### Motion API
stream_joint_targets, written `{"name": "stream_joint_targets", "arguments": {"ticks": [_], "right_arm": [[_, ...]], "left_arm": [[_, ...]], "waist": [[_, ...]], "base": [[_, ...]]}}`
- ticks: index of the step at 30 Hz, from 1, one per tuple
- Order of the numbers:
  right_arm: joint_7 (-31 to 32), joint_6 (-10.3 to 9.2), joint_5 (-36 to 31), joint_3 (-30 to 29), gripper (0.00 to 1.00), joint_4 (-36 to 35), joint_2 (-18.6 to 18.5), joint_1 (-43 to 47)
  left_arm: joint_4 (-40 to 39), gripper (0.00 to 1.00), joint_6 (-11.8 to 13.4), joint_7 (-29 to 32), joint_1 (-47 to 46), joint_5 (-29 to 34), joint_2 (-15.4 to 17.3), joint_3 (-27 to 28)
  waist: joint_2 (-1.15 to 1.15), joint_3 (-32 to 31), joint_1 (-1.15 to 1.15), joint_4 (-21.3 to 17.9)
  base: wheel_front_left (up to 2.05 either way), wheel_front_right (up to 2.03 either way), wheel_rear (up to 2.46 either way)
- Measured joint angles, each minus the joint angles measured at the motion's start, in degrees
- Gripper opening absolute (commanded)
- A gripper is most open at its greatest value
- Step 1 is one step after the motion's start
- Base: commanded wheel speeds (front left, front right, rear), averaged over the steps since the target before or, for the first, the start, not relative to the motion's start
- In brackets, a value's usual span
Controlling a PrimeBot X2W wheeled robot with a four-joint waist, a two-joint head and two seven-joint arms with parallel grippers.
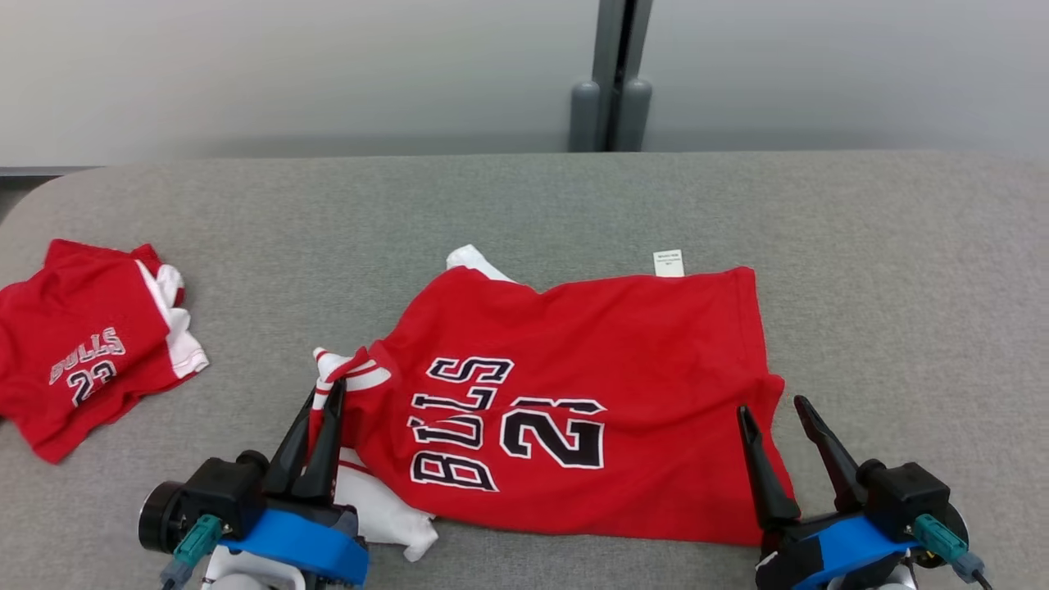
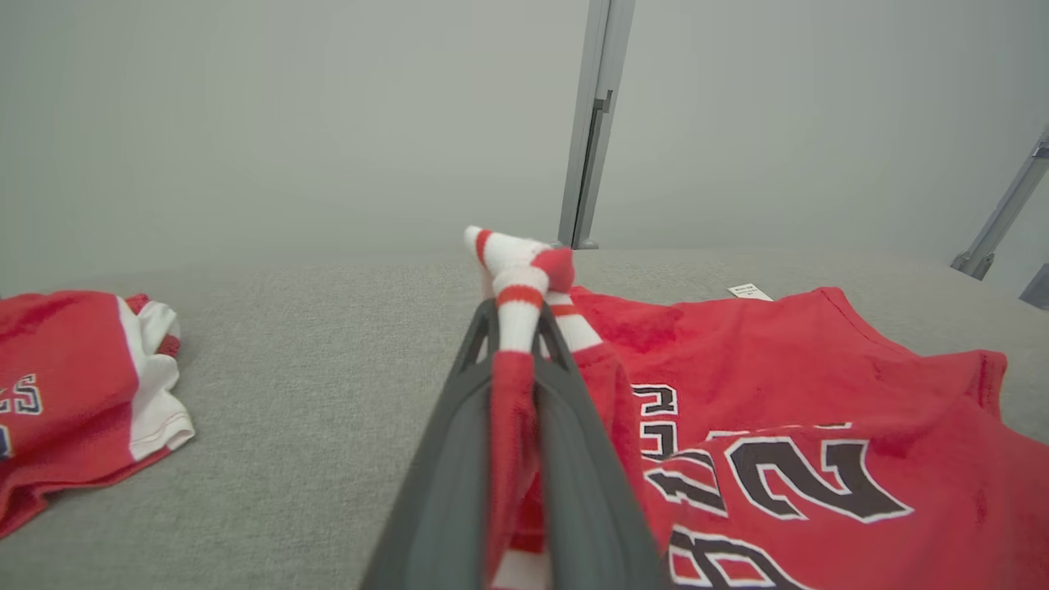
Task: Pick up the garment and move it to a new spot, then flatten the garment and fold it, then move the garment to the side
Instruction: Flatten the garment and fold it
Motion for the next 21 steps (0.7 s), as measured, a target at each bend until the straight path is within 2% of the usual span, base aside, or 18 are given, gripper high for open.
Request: {"name": "stream_joint_targets", "arguments": {"ticks": [8, 21], "right_arm": [[0.0, 0.00, -0.7, -0.8, 1.00, -0.8, 0.0, -1.7], [0.0, 0.00, -0.6, -0.3, 1.00, -1.7, 0.0, -4.5]], "left_arm": [[4.1, 0.00, 0.0, 0.0, -6.6, 0.8, 0.3, 0.8], [14.6, 0.00, -0.4, 0.0, -18.1, -0.3, 2.2, -1.1]], "waist": [[0.01, 3.8, 0.01, -4.2], [0.01, 9.0, 0.01, -8.2]], "base": [[0.00, 0.00, 0.00], [0.00, 0.00, 0.00]]}}
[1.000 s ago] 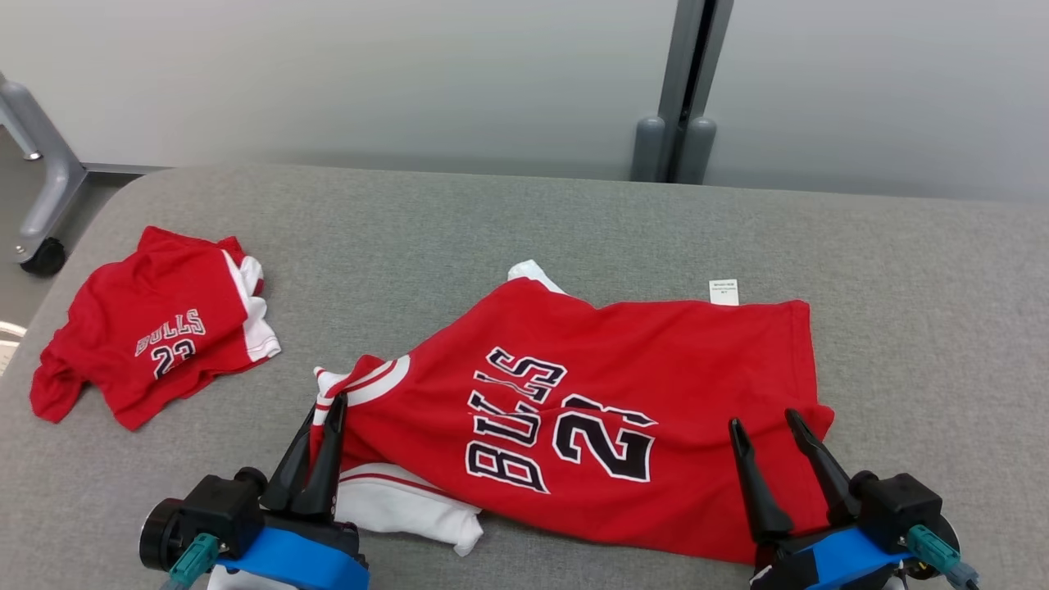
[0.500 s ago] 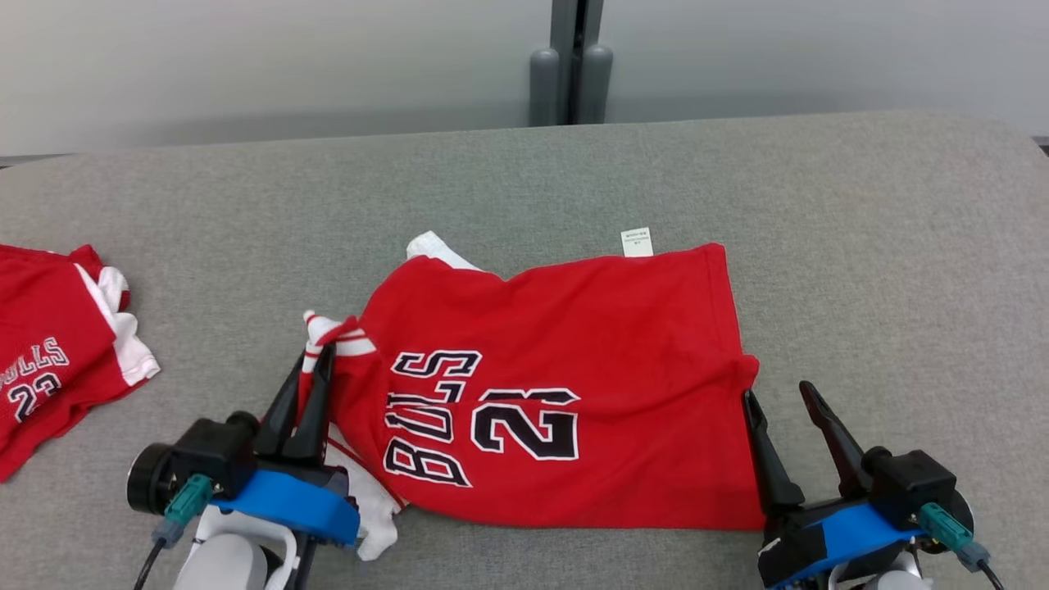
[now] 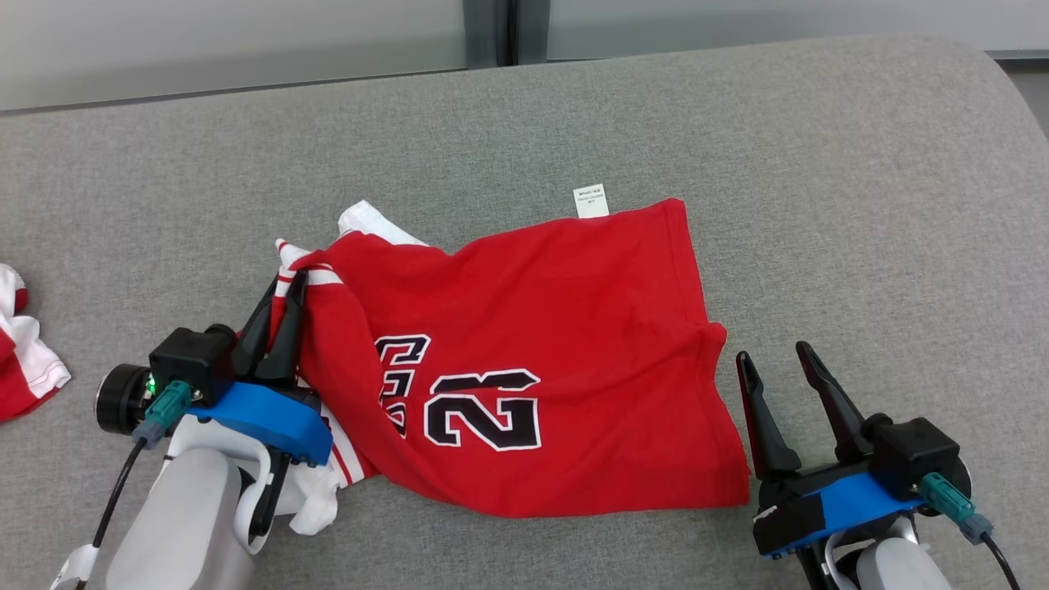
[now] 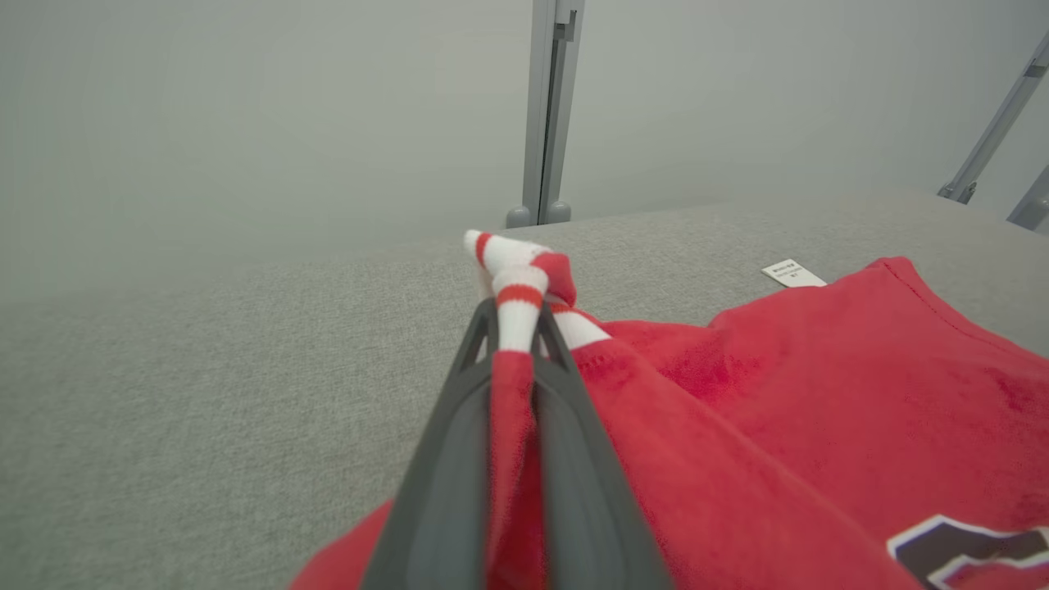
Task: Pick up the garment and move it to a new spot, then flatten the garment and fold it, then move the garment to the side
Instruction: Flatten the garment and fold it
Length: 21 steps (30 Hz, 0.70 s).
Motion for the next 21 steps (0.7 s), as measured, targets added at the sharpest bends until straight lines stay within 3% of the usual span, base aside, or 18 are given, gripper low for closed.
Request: {"name": "stream_joint_targets", "arguments": {"ticks": [5, 7, 8, 9, 21], "right_arm": [[0.0, 0.00, 0.0, -0.2, 1.00, 0.1, 0.0, -0.3], [0.0, 0.00, 0.0, -0.4, 1.00, 0.3, 0.0, -0.3], [0.0, 0.00, 0.0, -0.6, 1.00, 0.3, 0.0, -0.3], [0.0, 0.00, 0.1, -0.6, 1.00, 0.4, 0.0, -0.2], [0.0, 0.00, 0.4, -0.9, 1.00, 1.5, 0.0, 1.9]], "left_arm": [[3.3, 0.00, 0.0, 0.0, -1.3, -0.3, 0.2, 0.1], [4.2, 0.51, 0.0, 0.0, -1.3, -0.3, -0.1, 0.3], [4.4, 0.82, 0.0, 0.0, -1.2, -0.2, -0.3, 0.5], [4.4, 1.00, 0.0, 0.0, -0.9, -0.1, -0.4, 0.8], [-5.2, 1.00, 0.0, 0.0, 8.4, 2.8, -2.2, 6.6]], "waist": [[0.00, -0.1, 0.00, -0.4], [0.00, -0.7, -0.01, -0.2], [0.00, -1.0, -0.01, 0.0], [0.00, -1.4, -0.01, 0.2], [-0.01, -6.9, -0.02, 5.9]], "base": [[0.00, 0.00, 0.00], [0.00, 0.00, 0.00], [0.00, 0.00, 0.00], [0.00, 0.00, 0.00], [0.00, 0.00, 0.00]]}}
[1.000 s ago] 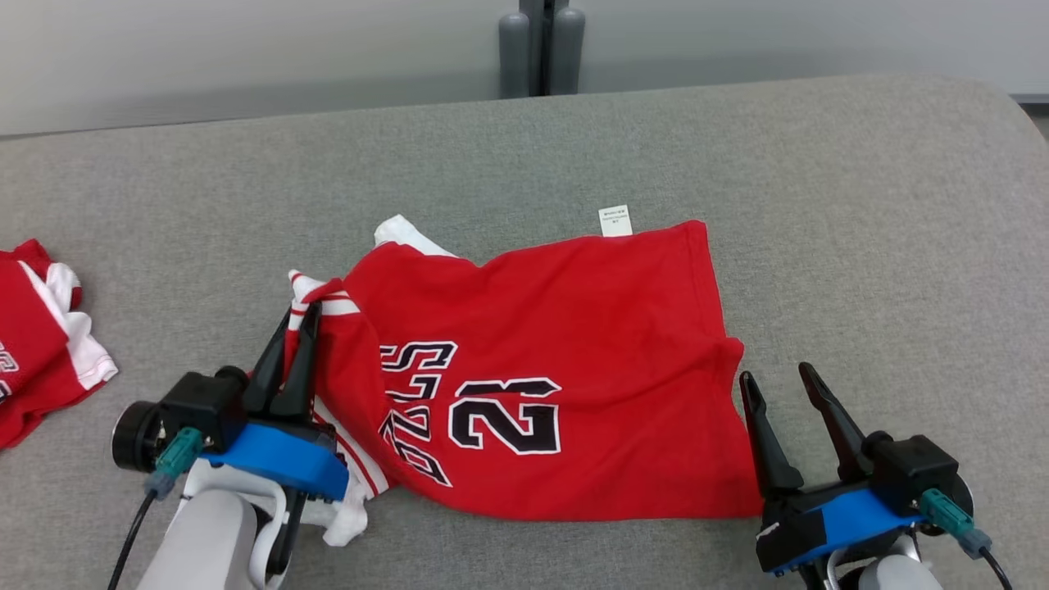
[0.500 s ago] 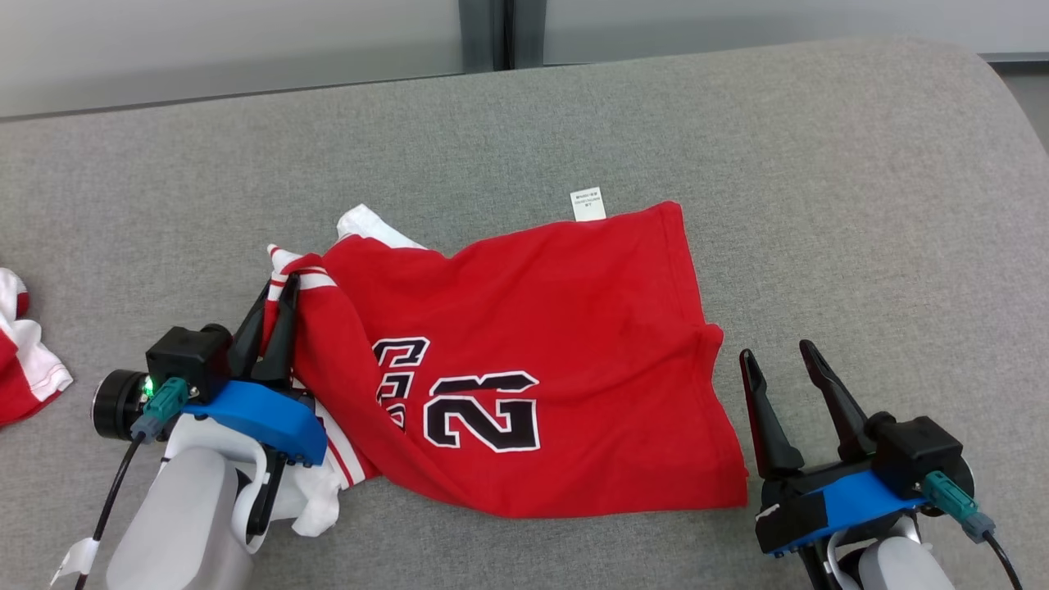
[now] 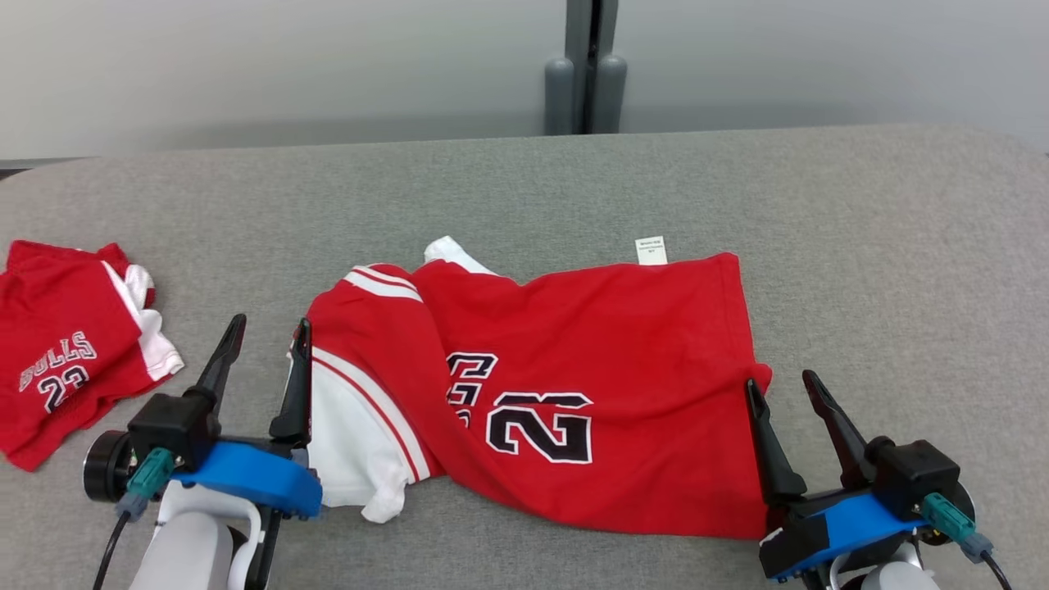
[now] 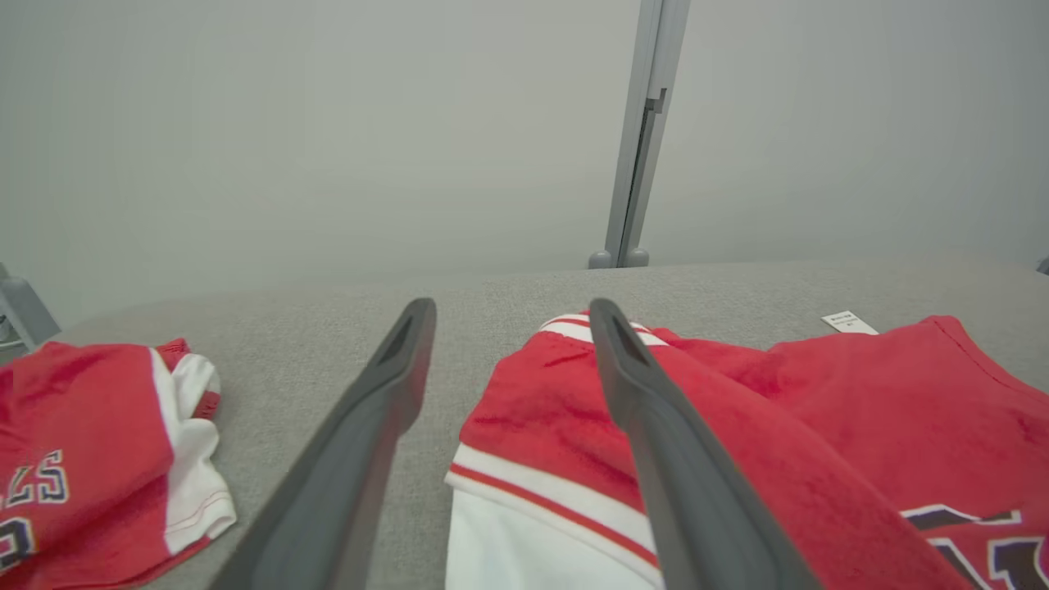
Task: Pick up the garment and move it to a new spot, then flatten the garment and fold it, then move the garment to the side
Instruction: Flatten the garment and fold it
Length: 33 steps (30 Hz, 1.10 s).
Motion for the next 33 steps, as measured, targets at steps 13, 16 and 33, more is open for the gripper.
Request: {"name": "stream_joint_targets", "arguments": {"ticks": [13, 16, 33], "right_arm": [[0.0, 0.00, 0.0, 0.2, 1.00, 1.7, 0.0, 2.2], [0.0, 0.00, 0.0, 0.1, 1.00, 1.9, 0.0, 2.6], [0.0, 0.00, 0.0, -0.3, 1.00, 3.2, 0.0, 4.2]], "left_arm": [[-11.3, 1.00, 0.0, 0.0, 12.7, 7.5, -4.0, 8.0], [-12.5, 1.00, 0.0, 0.0, 14.9, 8.6, -4.9, 8.8], [-13.6, 1.00, 0.0, 0.0, 18.3, 12.0, -6.0, 10.9]], "waist": [[0.00, -5.2, 0.00, 3.7], [0.00, -6.1, 0.00, 3.7], [0.00, -7.4, 0.00, 2.2]], "base": [[0.00, 0.00, 0.00], [0.00, 0.00, 0.00], [0.00, 0.00, 0.00]]}}
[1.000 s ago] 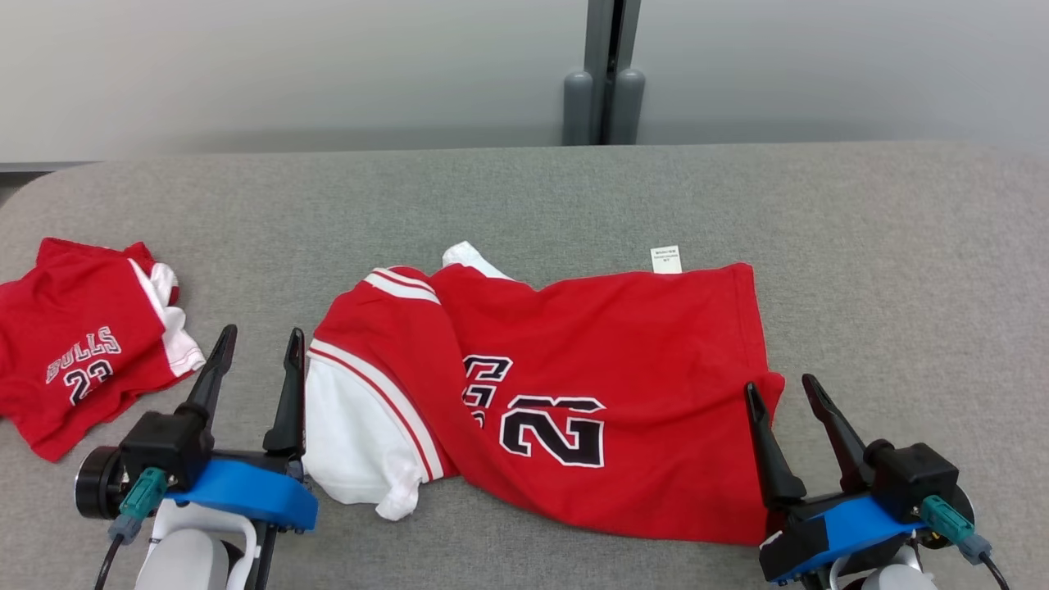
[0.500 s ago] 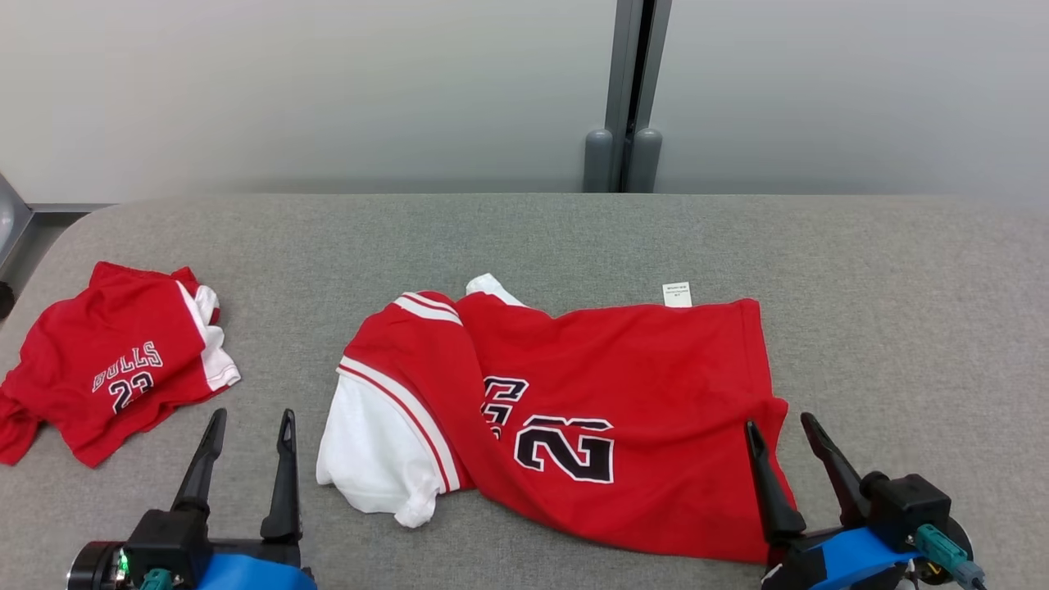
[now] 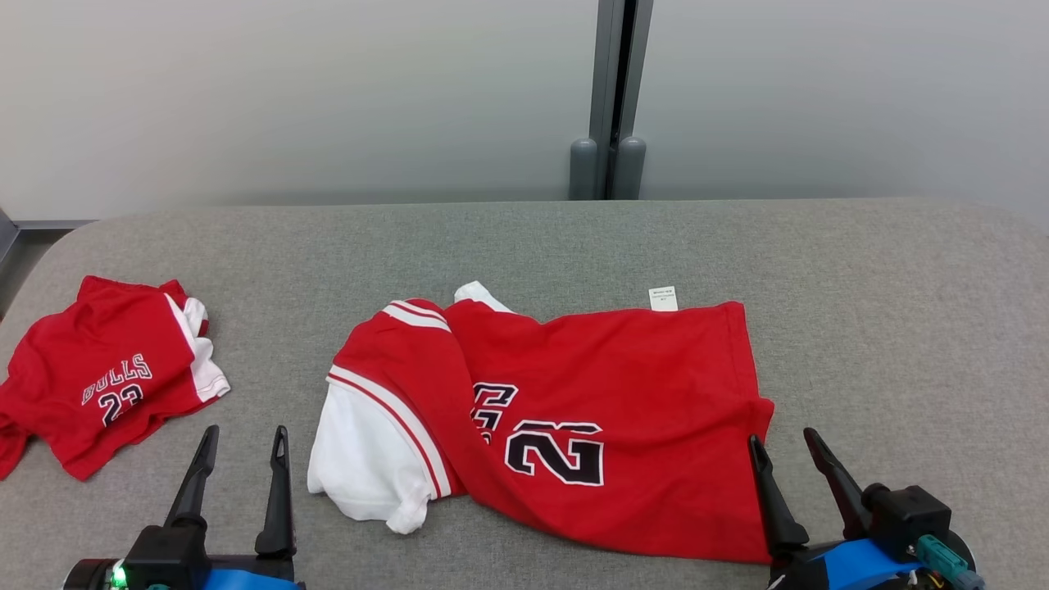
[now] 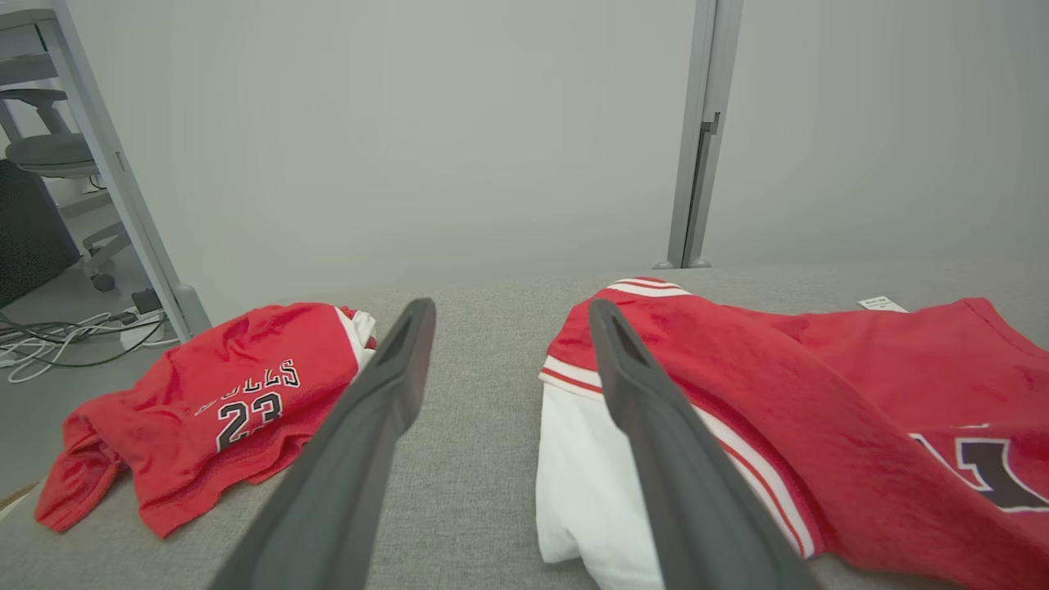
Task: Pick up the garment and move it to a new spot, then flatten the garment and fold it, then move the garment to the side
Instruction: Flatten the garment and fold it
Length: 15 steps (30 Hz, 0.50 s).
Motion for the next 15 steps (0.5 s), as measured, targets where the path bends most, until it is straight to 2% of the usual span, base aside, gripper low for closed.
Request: {"name": "stream_joint_targets", "arguments": {"ticks": [7, 15], "right_arm": [[0.0, 0.00, -0.8, -1.5, 1.00, 0.6, 0.0, -2.6], [0.0, 0.00, -4.9, -1.8, 1.00, 2.3, -0.2, -14.4]], "left_arm": [[-0.4, 1.00, 0.0, 0.0, -0.2, 0.1, -0.4, 0.0], [-0.7, 1.00, 0.0, 0.0, -2.0, -0.1, -0.7, -0.1]], "waist": [[0.00, 1.0, 0.00, 0.0], [0.00, 3.4, 0.01, 0.0]], "base": [[0.00, 0.00, 0.00], [0.00, 0.00, 0.00]]}}
